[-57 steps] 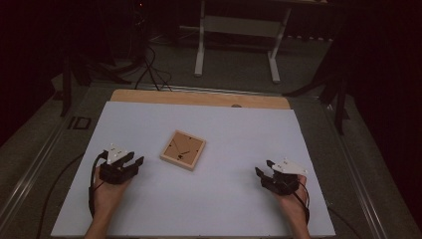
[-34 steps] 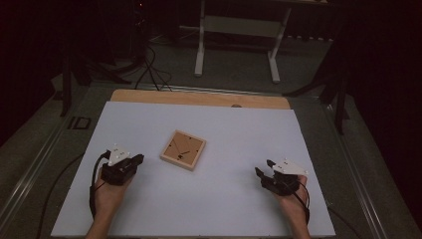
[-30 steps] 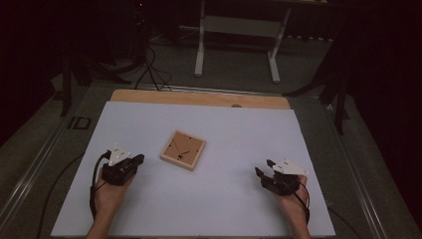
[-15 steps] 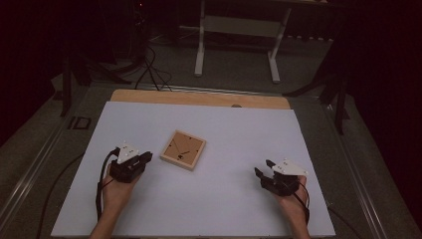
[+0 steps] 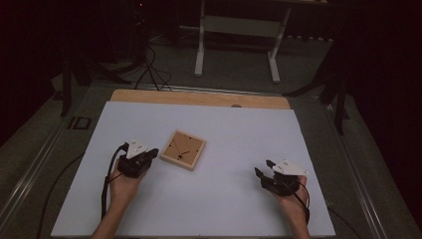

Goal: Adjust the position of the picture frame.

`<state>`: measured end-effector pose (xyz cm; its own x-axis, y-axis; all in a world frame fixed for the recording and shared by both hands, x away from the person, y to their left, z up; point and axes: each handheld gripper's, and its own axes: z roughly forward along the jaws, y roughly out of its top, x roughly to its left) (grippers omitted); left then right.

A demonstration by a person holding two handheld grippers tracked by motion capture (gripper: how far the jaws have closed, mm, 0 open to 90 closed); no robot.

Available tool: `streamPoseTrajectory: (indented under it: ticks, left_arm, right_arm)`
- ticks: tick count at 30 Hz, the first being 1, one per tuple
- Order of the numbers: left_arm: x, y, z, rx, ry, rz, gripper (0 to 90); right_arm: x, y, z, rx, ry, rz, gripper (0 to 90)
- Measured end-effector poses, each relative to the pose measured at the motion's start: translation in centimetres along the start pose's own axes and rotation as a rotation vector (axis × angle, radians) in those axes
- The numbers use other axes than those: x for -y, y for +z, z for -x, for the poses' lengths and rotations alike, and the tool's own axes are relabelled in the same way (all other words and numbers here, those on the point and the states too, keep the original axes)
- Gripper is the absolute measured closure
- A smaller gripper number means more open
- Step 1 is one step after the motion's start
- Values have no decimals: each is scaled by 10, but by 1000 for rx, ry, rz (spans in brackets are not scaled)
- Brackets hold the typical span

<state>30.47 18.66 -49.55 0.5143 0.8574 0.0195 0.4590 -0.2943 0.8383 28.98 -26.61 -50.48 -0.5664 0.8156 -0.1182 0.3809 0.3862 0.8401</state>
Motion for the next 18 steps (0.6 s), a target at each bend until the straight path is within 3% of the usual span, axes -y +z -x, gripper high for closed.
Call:
streamPoseTrajectory:
  ticks: [18]
  left_arm:
    - [-6, 31, -3, -15, 0, -27, 895]
  right_arm:
    - [0, -1, 1, 1, 3, 3, 462]
